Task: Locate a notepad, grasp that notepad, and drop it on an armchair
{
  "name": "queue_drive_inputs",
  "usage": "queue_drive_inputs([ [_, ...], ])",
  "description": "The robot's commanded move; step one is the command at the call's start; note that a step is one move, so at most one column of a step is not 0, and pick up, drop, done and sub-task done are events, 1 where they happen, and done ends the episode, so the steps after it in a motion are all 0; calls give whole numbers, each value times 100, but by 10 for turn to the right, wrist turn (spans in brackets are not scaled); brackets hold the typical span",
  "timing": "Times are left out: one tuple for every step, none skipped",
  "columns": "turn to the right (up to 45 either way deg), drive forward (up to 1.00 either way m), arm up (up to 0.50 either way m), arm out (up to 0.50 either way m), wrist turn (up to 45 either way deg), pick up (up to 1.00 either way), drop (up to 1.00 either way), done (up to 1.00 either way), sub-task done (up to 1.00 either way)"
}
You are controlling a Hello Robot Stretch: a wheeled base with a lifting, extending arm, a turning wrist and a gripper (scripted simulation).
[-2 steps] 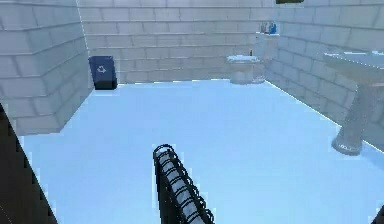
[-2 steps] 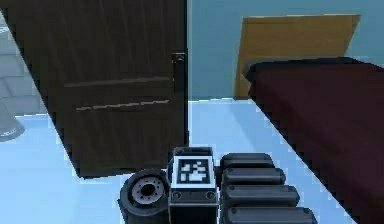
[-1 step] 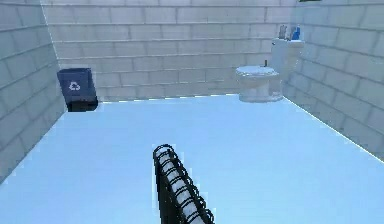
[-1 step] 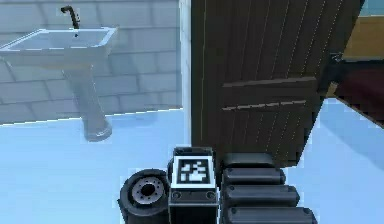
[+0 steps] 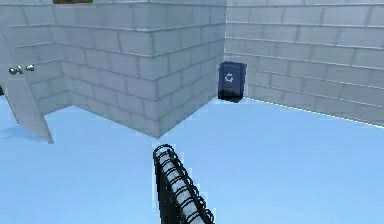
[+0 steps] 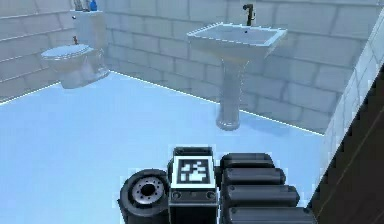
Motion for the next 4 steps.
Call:
queue_drive_inputs([
  [0, 10, 0, 0, 0, 0, 0, 0, 0],
  [-450, 0, 0, 0, 0, 0, 0, 0, 0],
  [-60, 0, 0, 0, 0, 0, 0, 0, 0],
  [0, 100, 0, 0, 0, 0, 0, 0, 0],
])
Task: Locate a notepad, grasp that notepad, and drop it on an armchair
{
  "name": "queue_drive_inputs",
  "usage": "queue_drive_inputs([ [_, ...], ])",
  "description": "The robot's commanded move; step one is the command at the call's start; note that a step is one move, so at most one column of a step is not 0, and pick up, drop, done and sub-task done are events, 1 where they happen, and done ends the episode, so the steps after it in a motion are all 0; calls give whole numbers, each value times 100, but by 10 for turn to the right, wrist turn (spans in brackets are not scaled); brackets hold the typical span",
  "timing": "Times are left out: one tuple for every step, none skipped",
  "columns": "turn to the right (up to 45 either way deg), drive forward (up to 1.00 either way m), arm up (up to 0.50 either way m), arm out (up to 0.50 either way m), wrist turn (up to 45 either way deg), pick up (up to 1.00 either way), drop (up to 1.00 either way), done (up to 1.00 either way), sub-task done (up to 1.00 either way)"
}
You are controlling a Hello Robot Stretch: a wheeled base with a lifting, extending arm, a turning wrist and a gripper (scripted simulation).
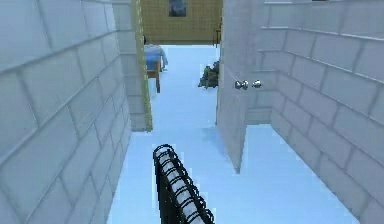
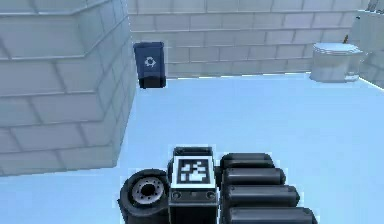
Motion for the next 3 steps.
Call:
queue_drive_inputs([
  [0, 100, 0, 0, 0, 0, 0, 0, 0],
  [0, 100, 0, 0, 0, 0, 0, 0, 0],
  [-60, 0, 0, 0, 0, 0, 0, 0, 0],
])
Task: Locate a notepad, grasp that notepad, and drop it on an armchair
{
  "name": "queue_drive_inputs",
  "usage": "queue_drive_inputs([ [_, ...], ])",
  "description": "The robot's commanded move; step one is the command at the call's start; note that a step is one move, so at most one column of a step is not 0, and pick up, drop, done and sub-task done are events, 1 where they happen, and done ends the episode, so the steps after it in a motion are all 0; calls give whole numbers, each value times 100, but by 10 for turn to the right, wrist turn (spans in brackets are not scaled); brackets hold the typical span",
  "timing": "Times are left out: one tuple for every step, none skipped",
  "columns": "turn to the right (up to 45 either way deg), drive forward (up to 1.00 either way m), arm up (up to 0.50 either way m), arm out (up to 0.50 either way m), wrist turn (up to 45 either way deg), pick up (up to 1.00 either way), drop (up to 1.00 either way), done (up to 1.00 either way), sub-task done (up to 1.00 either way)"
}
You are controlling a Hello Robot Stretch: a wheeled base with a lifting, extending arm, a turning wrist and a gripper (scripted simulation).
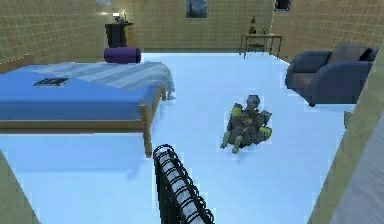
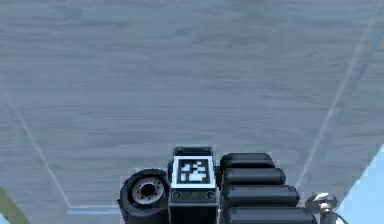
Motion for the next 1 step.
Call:
queue_drive_inputs([
  [0, 60, 0, 0, 0, 0, 0, 0, 0],
])
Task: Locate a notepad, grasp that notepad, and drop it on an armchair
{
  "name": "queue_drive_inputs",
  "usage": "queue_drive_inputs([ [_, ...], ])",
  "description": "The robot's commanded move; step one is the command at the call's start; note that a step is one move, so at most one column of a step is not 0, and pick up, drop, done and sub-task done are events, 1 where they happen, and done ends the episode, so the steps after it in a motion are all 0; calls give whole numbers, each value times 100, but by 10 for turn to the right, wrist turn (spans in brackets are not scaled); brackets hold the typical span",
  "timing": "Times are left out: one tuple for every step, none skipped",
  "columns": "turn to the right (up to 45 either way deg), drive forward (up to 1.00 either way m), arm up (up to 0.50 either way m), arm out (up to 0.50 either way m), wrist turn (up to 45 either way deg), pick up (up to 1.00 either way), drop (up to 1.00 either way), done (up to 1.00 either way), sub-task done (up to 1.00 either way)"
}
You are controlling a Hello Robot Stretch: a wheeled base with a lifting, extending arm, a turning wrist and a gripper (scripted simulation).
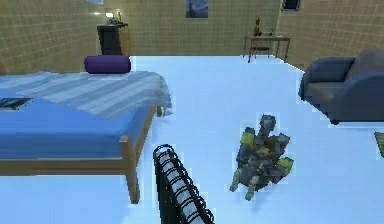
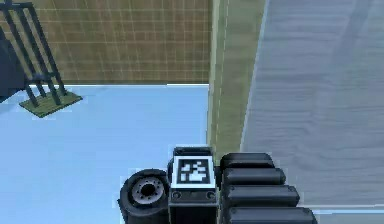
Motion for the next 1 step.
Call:
queue_drive_inputs([
  [270, 0, 0, 0, 0, 0, 0, 0, 0],
])
